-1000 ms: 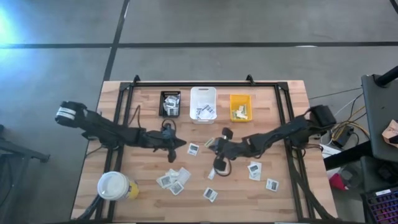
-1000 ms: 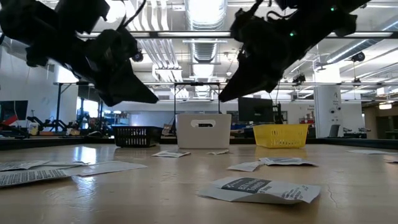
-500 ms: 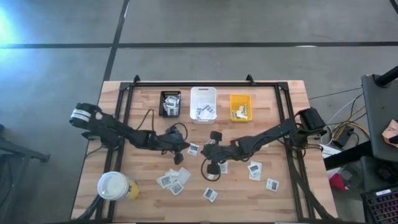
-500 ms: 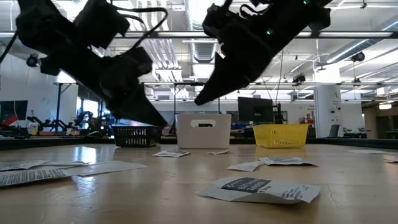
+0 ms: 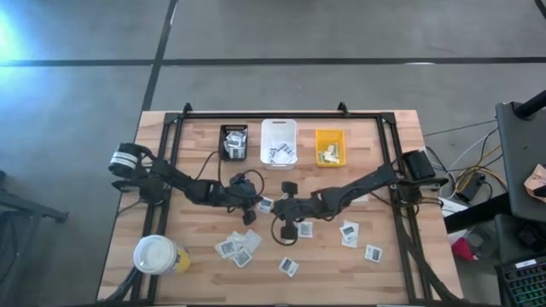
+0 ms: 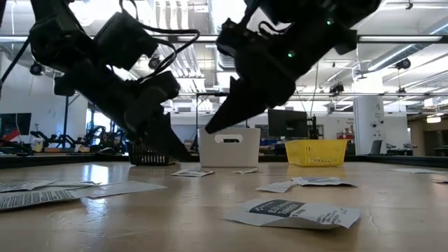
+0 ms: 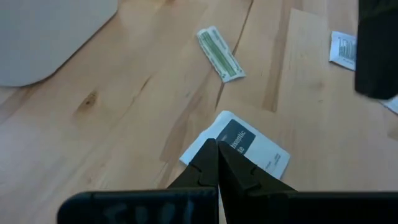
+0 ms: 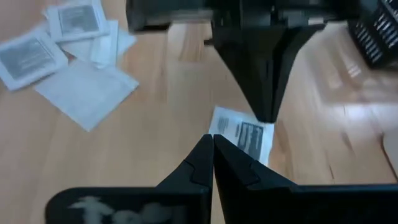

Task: Pick & Place First Aid Supplies
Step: Put the towelette pack into the black basket

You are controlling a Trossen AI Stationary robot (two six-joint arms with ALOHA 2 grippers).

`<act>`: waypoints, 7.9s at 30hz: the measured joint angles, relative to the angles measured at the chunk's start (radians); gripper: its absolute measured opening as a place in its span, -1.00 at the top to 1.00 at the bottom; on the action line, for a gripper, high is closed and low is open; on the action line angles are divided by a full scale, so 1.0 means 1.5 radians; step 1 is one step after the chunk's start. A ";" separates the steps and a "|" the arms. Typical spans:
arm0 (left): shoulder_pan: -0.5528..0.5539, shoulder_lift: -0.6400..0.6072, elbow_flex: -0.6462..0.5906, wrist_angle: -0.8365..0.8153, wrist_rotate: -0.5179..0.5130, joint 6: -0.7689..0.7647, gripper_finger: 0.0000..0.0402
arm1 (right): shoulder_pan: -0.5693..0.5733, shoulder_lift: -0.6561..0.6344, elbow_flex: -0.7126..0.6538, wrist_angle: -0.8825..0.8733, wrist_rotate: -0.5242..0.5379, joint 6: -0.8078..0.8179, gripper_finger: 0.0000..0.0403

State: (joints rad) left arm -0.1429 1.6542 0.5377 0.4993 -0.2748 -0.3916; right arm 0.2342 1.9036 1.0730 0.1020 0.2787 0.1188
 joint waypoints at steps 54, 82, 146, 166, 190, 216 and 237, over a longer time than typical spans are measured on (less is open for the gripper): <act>0.008 0.050 0.000 -0.049 0.055 -0.079 1.00 | 0.005 0.151 0.125 -0.102 0.122 -0.671 0.45; 0.013 -0.023 -0.005 -0.076 0.128 -0.115 1.00 | 0.016 0.168 0.165 -0.102 0.168 -0.644 0.95; 0.011 -0.365 -0.002 -0.176 0.139 0.238 0.13 | 0.007 -0.051 0.164 -0.148 0.158 -0.013 0.96; 0.011 -0.365 -0.004 -0.138 0.137 0.243 0.97 | 0.007 -0.051 0.164 -0.116 0.158 -0.037 0.96; 0.020 -0.365 0.001 -0.304 -0.099 0.221 0.99 | -0.004 -0.075 0.164 -0.246 0.166 -0.021 0.38; 0.416 -0.364 0.119 -0.567 0.086 0.068 0.99 | -0.004 -0.090 0.164 -0.362 0.163 0.062 0.55; 0.489 -0.231 0.126 -0.531 0.189 0.056 0.96 | 0.006 -0.090 0.164 -0.362 0.163 0.079 0.49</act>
State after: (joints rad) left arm 0.5902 1.3074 0.7266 -0.2975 0.0093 -0.3072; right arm 0.2437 1.7683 1.3186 -0.4412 0.5236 0.2367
